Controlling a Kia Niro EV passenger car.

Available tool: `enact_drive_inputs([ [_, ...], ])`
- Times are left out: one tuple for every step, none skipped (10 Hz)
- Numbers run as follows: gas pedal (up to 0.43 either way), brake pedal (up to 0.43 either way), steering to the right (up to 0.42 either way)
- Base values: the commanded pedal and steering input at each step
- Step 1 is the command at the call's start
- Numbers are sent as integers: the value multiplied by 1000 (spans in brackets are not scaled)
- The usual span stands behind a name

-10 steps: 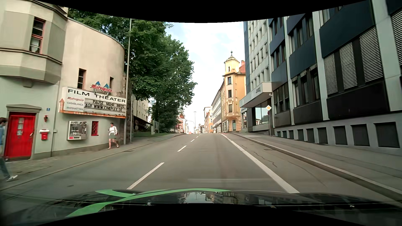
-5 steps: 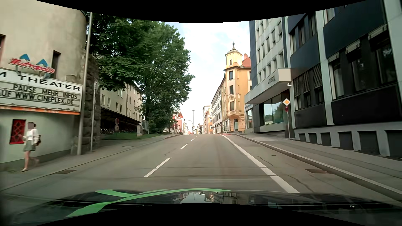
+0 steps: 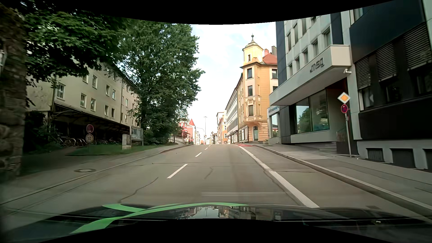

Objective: Follow the waypoints while adhering to traffic rules and regulations

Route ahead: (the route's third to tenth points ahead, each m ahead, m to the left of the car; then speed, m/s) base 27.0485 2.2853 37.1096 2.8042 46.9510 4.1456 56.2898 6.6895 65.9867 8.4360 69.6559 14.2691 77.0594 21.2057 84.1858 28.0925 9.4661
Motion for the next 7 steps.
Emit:
enact_drive_inputs([
  [177,0,1],
  [177,0,0],
  [169,0,-1],
  [150,0,-3],
  [150,0,-5],
  [150,0,-8],
  [150,0,-11],
])
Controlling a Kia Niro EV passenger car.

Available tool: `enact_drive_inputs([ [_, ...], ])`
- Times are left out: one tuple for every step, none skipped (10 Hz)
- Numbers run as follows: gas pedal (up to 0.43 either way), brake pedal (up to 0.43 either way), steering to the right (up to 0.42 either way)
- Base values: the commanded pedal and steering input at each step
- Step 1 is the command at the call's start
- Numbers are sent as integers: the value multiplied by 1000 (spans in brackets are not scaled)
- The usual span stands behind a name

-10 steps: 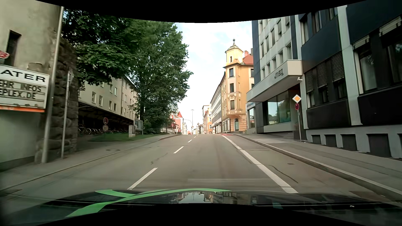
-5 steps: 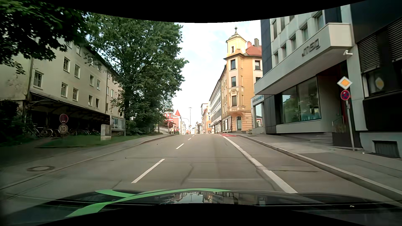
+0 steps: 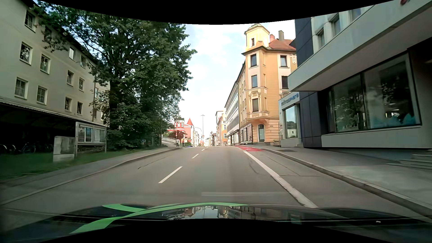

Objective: Follow the waypoints while adhering to traffic rules and regulations

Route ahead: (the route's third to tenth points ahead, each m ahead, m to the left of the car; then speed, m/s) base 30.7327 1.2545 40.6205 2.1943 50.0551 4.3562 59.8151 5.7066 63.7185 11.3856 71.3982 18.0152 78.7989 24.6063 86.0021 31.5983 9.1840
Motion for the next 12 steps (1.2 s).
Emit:
enact_drive_inputs([
  [150,0,-12],
  [150,0,-11],
  [150,0,-10],
  [150,0,-10],
  [118,0,-10],
  [0,0,-10],
  [0,0,-10],
  [0,0,-10],
  [0,0,-9],
  [0,0,-8],
  [0,0,-7],
  [0,0,-7],
])
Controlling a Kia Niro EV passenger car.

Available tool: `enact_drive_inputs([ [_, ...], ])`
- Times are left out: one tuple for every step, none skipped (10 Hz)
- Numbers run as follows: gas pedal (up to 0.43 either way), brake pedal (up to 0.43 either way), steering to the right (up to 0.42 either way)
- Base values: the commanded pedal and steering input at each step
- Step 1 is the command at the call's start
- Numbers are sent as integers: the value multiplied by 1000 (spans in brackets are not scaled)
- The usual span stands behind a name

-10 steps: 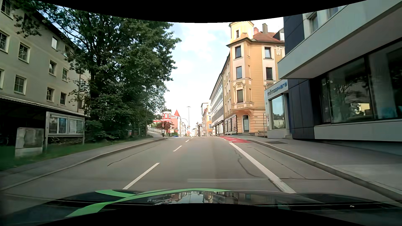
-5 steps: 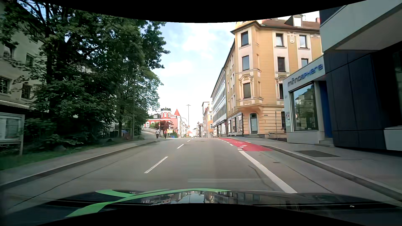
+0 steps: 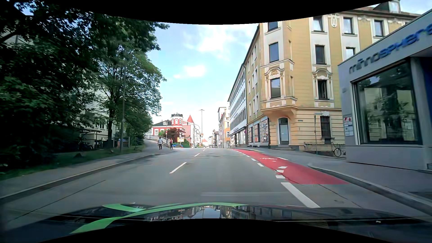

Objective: Follow the waypoints while adhering to traffic rules and regulations

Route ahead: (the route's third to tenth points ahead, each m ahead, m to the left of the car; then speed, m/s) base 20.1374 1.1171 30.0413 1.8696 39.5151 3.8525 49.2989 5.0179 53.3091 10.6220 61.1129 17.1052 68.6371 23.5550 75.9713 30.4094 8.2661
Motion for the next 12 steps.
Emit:
enact_drive_inputs([
  [0,0,-7],
  [20,0,-7],
  [209,0,-7],
  [248,0,-8],
  [248,0,-10],
  [248,0,-11],
  [228,0,-11],
  [220,0,-11],
  [220,0,-11],
  [220,0,-11],
  [189,0,-11],
  [118,0,-12],
])
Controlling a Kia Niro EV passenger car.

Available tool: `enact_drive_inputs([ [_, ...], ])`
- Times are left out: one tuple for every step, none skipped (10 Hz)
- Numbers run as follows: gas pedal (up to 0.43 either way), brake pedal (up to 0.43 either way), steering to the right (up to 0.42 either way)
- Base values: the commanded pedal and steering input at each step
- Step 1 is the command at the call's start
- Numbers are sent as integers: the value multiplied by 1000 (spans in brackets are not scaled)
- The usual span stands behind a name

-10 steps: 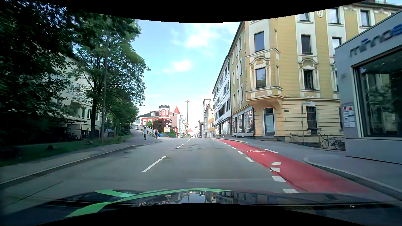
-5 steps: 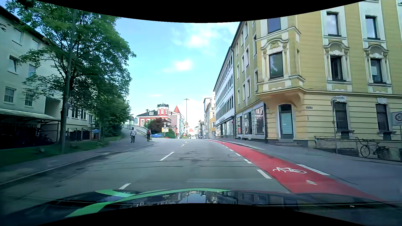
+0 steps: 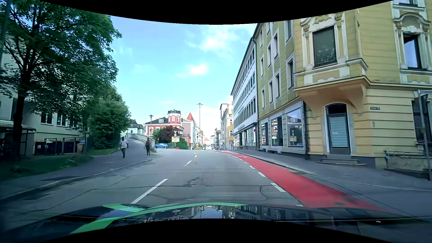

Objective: Follow the waypoints while adhering to traffic rules and regulations

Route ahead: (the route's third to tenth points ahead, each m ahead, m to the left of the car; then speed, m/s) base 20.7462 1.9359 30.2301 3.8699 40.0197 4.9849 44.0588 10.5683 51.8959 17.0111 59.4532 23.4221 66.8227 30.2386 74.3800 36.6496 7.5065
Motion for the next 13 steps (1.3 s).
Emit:
enact_drive_inputs([
  [28,0,-16],
  [0,0,-20],
  [0,0,-21],
  [0,0,-21],
  [0,0,-22],
  [0,0,-23],
  [0,0,-24],
  [0,0,-25],
  [0,0,-26],
  [0,0,-29],
  [0,0,-29],
  [0,0,-30],
  [0,0,-30],
])
